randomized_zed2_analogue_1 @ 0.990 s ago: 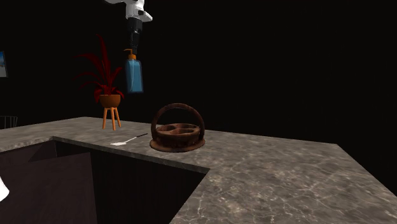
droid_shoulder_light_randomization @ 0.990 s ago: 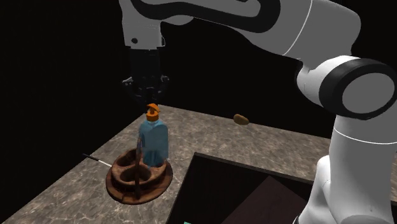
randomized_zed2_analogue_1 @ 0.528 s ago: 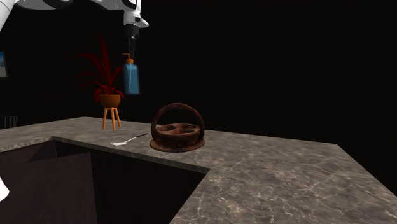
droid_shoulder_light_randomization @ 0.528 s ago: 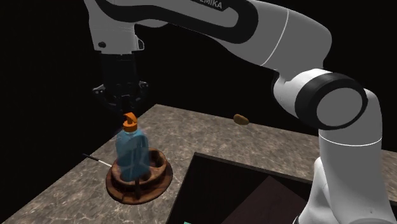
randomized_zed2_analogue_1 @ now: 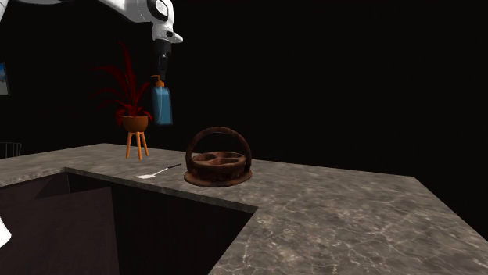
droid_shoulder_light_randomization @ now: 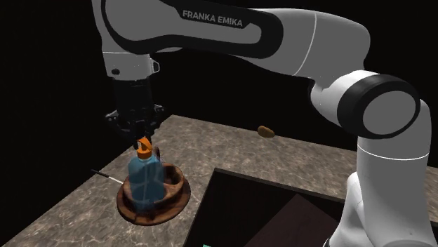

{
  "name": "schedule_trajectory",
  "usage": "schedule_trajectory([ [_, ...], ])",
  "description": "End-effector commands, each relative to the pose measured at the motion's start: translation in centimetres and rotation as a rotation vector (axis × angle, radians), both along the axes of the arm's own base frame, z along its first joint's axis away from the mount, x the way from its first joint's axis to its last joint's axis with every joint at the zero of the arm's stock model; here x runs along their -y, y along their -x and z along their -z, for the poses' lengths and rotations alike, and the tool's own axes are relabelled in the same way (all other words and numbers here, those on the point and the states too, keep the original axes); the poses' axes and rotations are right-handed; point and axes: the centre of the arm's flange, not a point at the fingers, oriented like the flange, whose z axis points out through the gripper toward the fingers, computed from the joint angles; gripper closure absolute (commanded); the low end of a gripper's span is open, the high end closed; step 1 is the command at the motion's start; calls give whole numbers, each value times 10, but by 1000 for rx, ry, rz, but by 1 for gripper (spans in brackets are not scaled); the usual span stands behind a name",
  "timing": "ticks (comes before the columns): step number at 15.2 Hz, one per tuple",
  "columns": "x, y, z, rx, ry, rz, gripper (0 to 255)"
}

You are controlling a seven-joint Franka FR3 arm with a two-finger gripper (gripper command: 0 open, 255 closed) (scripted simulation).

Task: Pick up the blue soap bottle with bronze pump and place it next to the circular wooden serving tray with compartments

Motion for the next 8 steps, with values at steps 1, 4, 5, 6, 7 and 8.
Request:
schedule_trajectory([
  [1, 0, 0, 11, 1, -1, 0, 255],
  [4, 0, 0, 27, 1, -1, 0, 255],
  [5, 0, 0, 32, 1, -1, 0, 255],
  [6, 0, 0, 38, 1, -1, 0, 255],
  [7, 0, 0, 43, 1, -1, 0, 255],
  [8, 0, 0, 48, 1, -1, 0, 255],
])
